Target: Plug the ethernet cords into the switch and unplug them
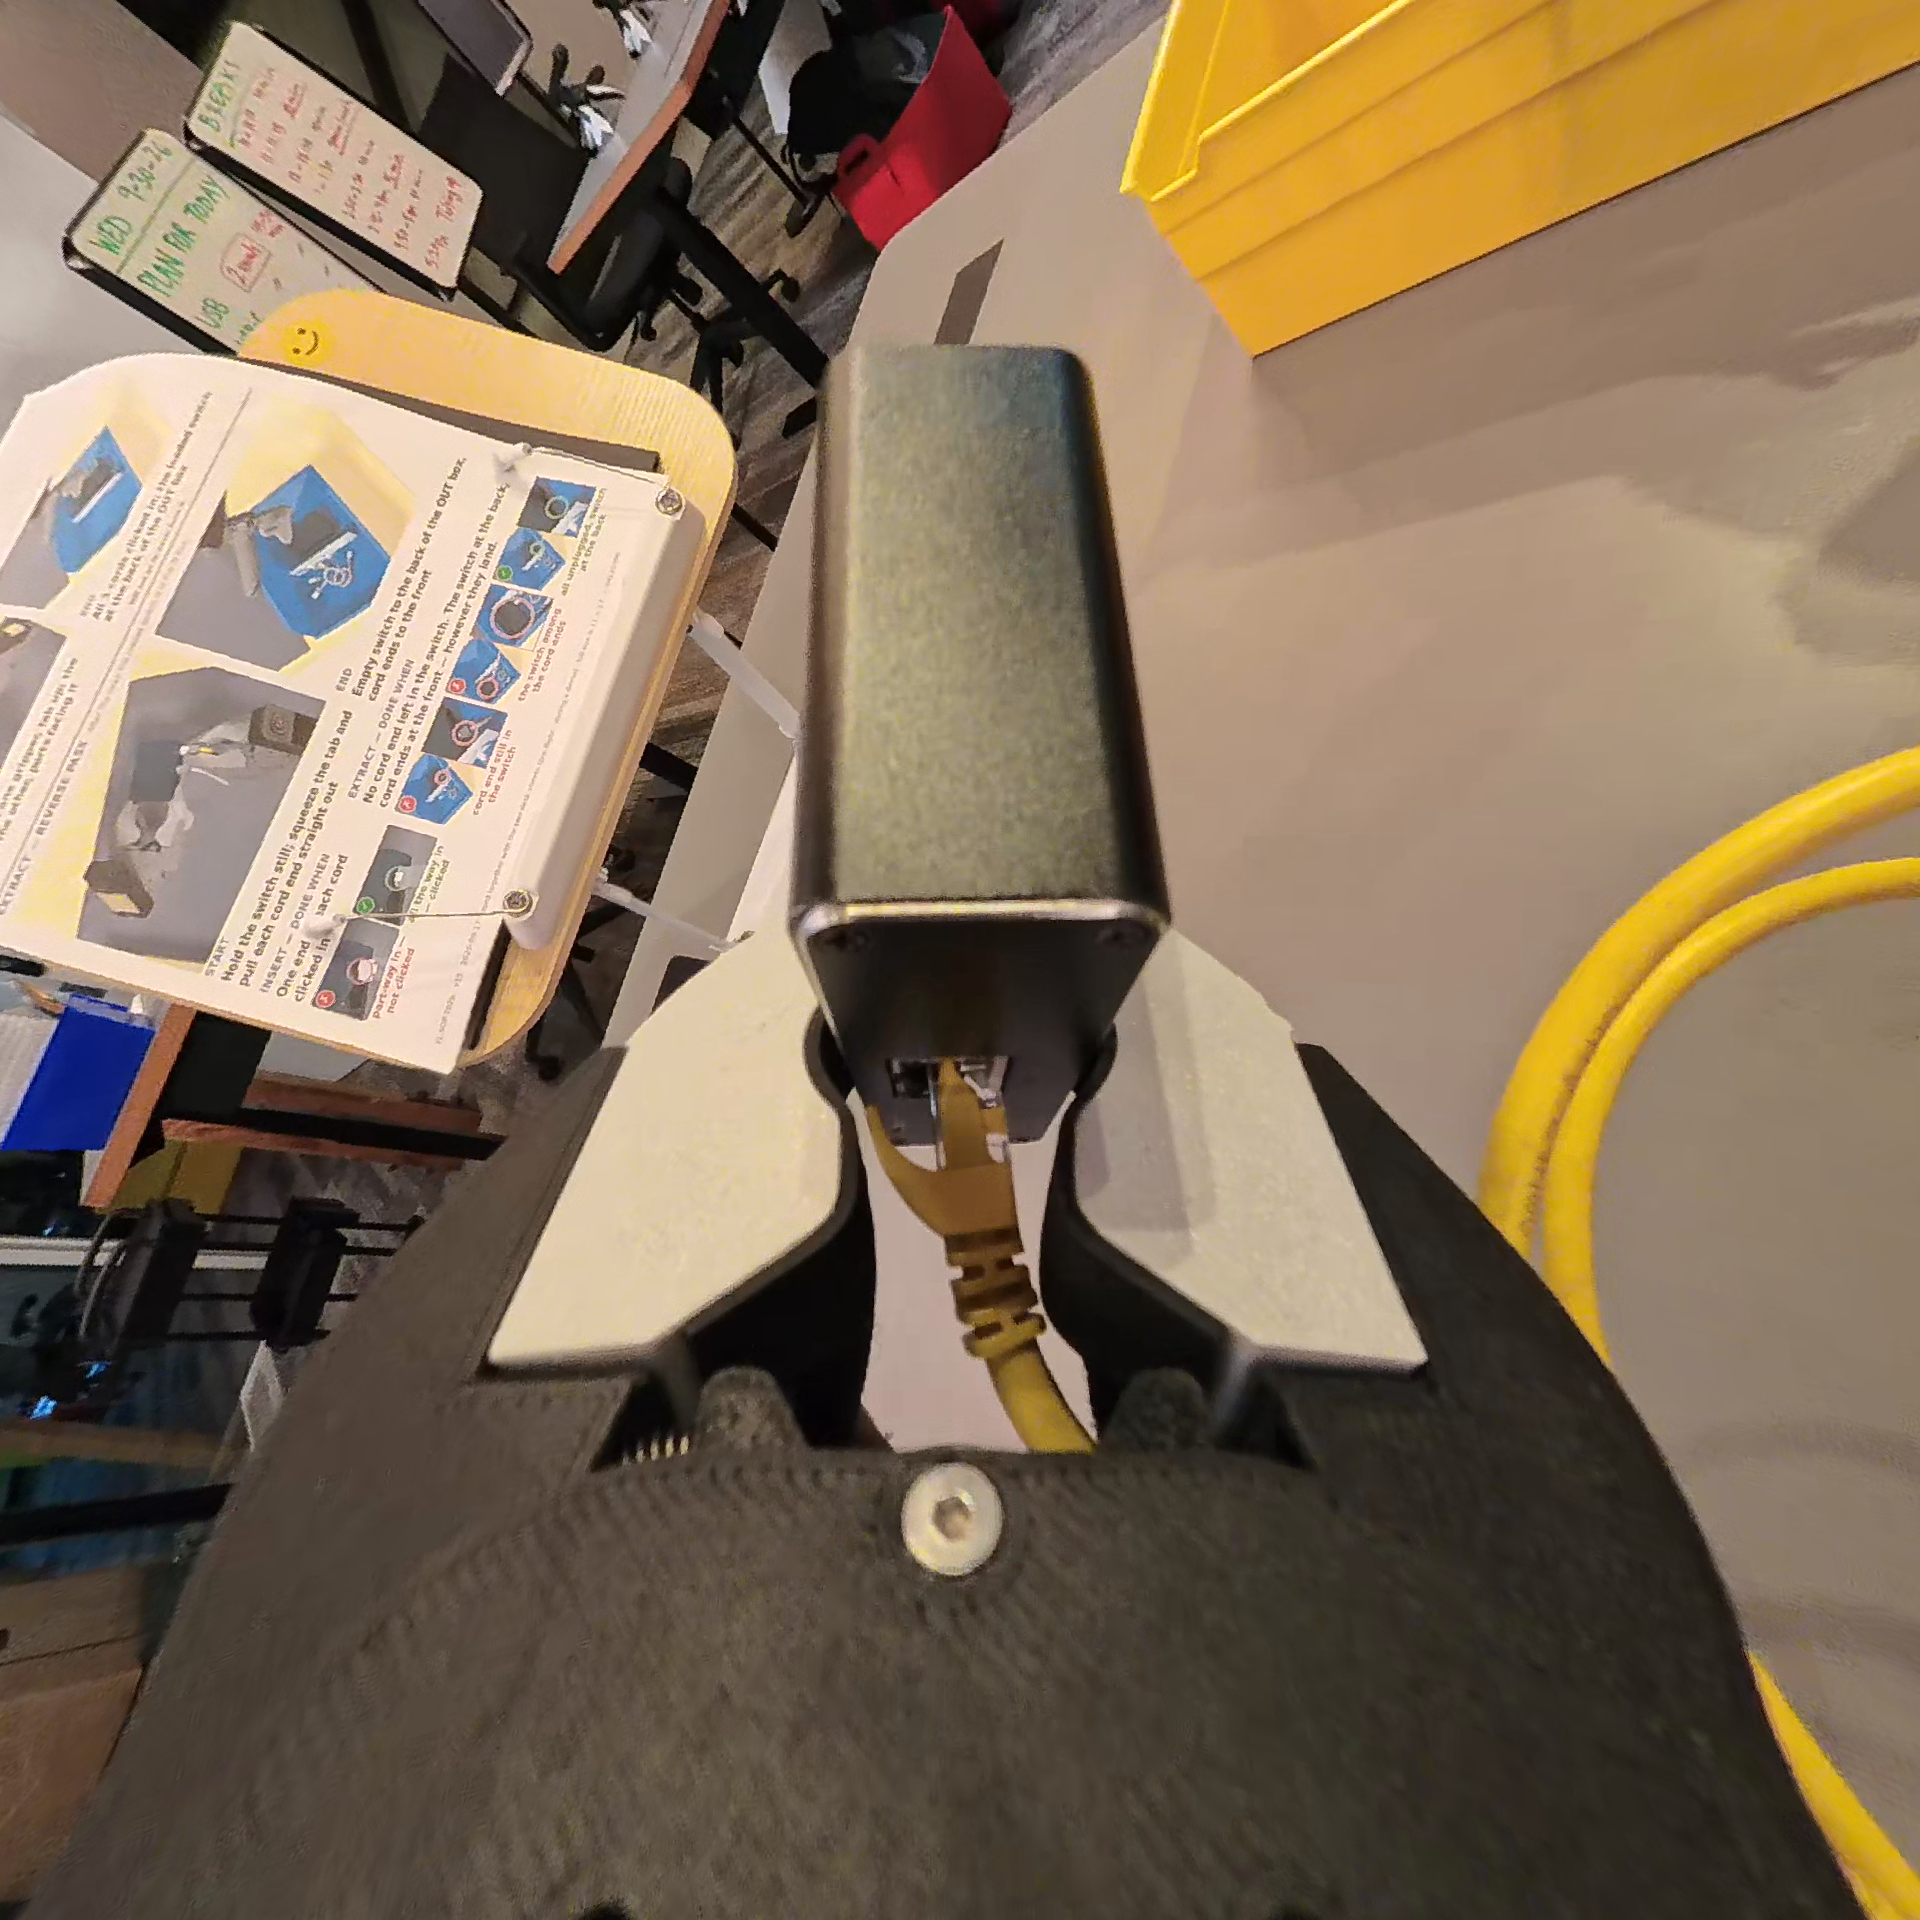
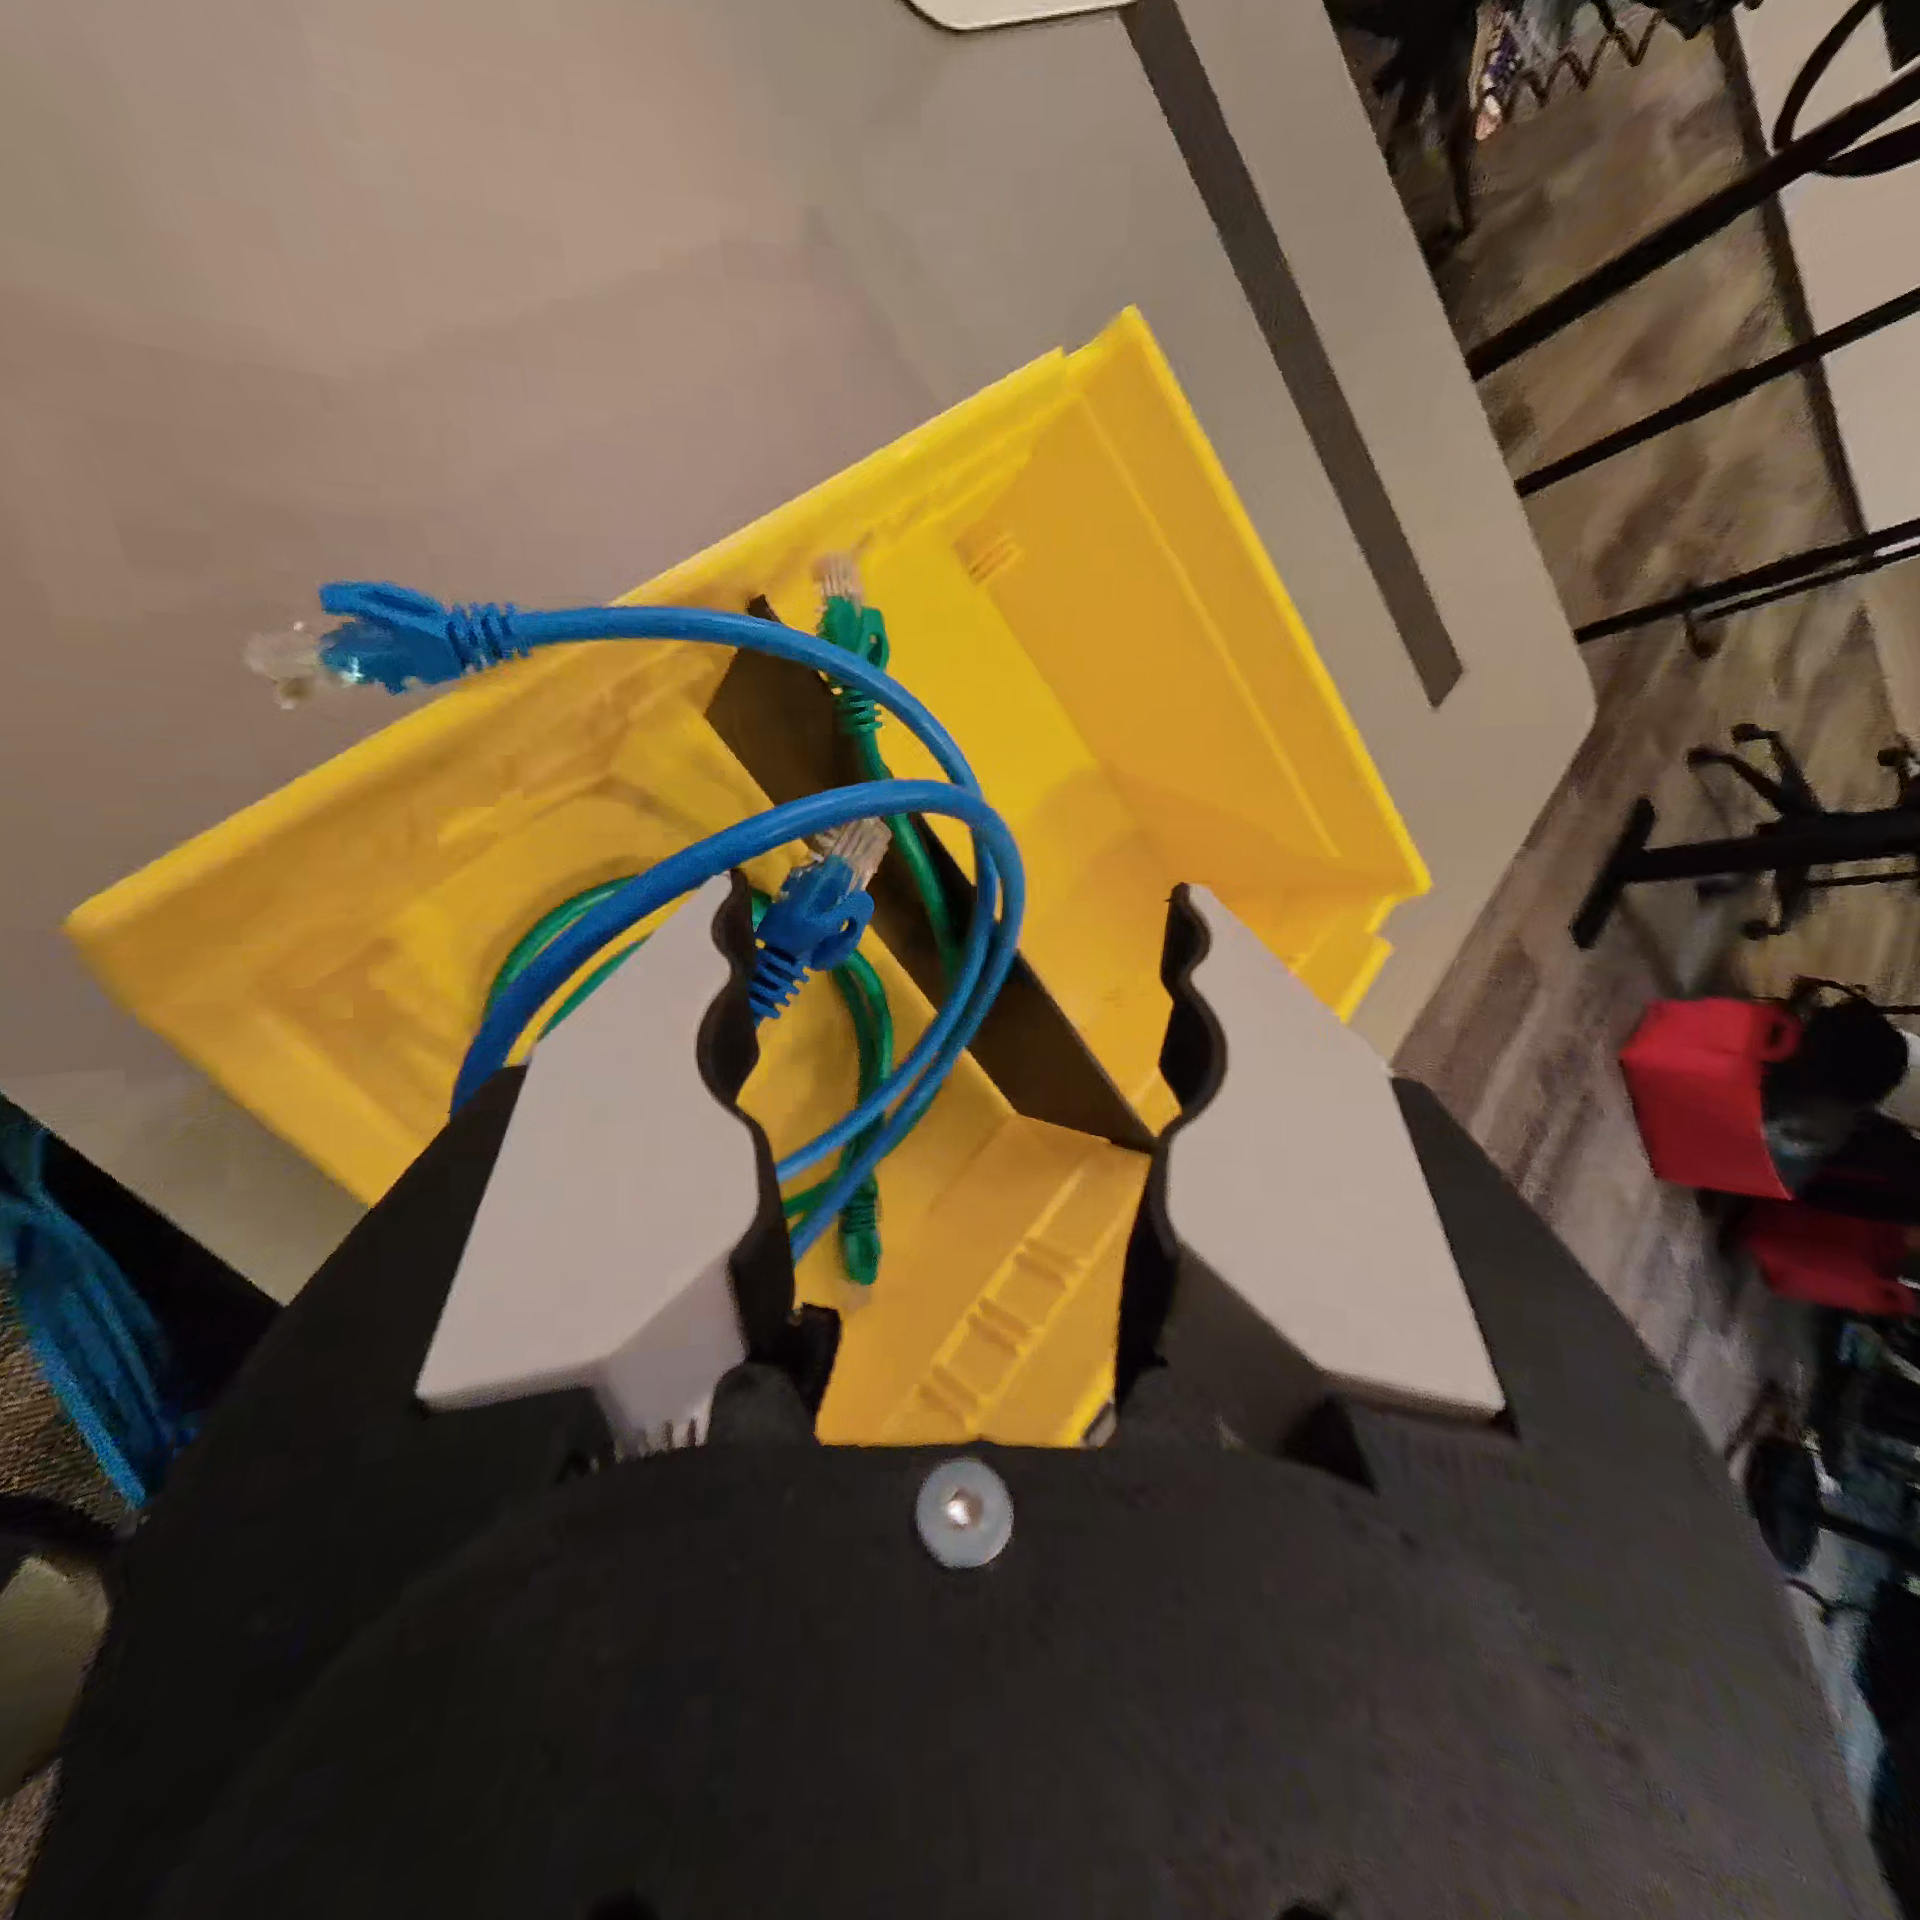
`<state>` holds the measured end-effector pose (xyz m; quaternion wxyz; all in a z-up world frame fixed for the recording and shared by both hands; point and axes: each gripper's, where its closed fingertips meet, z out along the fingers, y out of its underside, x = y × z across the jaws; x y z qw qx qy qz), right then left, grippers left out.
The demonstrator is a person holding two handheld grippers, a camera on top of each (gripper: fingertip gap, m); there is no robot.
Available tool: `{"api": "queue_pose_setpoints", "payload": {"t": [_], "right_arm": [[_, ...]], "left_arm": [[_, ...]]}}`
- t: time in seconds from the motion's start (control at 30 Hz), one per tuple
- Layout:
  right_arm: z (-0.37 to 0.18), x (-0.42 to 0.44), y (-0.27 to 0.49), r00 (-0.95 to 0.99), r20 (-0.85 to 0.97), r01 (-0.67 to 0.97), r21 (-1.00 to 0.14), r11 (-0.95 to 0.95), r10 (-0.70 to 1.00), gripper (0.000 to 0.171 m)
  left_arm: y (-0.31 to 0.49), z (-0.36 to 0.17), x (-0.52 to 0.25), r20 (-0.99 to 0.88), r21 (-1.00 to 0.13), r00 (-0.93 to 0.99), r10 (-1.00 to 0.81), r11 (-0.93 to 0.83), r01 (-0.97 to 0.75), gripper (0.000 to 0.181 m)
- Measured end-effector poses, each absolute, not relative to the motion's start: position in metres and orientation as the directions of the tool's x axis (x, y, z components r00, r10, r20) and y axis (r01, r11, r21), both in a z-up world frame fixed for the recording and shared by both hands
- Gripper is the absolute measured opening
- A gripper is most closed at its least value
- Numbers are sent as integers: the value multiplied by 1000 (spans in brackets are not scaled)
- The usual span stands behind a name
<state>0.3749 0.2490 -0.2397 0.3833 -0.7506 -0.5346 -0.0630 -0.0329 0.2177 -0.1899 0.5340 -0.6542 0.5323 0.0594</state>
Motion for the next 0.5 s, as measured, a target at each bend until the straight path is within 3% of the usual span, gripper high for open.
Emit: {"api": "queue_pose_setpoints", "payload": {"t": [0.13, 0.3, 0.5], "right_arm": [[-227, 378, 243, 414, 487, 860, -487, -154, 769, 78], [-239, 393, 246, 340, 540, 929, -322, -184, 770, 70], [-209, 402, 240, 361, 547, 920, -343, -191, 755, 79]], "left_arm": [[221, -189, -38, -641, -642, 444, -627, 121, -757, 35], [223, -194, -39, -641, -634, 442, -627, 109, -766, 35], [224, -192, -41, -650, -626, 447, -615, 101, -773, 35]]}}
